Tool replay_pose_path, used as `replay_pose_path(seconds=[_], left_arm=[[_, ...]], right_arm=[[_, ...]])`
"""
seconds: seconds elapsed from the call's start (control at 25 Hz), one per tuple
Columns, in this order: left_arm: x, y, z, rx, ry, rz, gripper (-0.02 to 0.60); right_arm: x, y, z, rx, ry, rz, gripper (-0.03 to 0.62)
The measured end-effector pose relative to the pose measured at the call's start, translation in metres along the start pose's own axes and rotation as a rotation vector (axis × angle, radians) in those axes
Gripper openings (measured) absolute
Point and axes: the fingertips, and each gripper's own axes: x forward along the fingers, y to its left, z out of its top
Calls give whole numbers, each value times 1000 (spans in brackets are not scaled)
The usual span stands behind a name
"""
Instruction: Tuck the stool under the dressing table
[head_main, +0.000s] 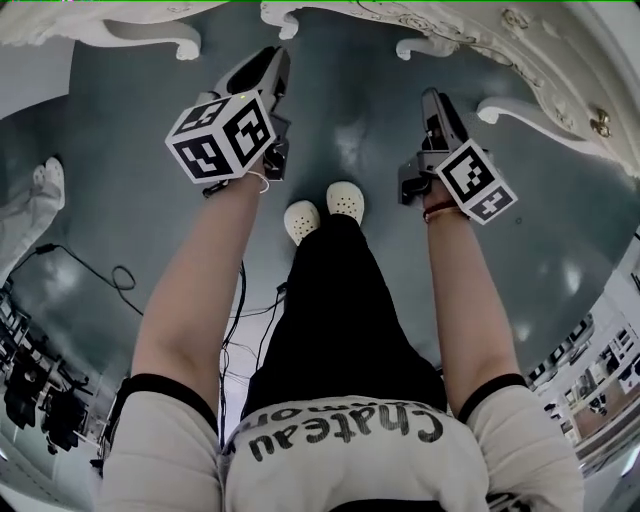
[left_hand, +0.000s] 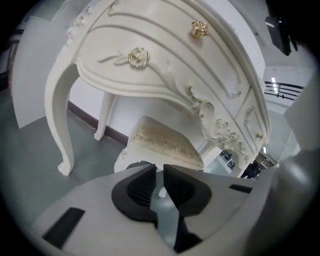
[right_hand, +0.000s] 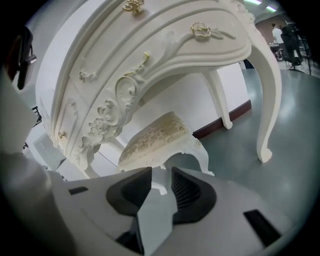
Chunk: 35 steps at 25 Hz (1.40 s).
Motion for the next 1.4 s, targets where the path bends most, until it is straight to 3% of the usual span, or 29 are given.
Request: replay_pose_path(seconds=[0.4,0.64,0.8,0.96,1.4], left_arm=[[-104,-59,-6,-76,42,-35,35],[-152,-93,19,-33,90,-41,31],[-190,-138,52,-5,85,-98,31],[-219,-177,104,26,4,-159,31],[-290,-251,217,101,-191,-251,31]], right_arm=[[-80,52,-30,3,109,-24,130],[-118,106,-29,0,170,11,117],[-152,155,-17,8,223,97,115],[-181,201,12,-24,229,189,109],[-240,303,133,-26,76,379,100]])
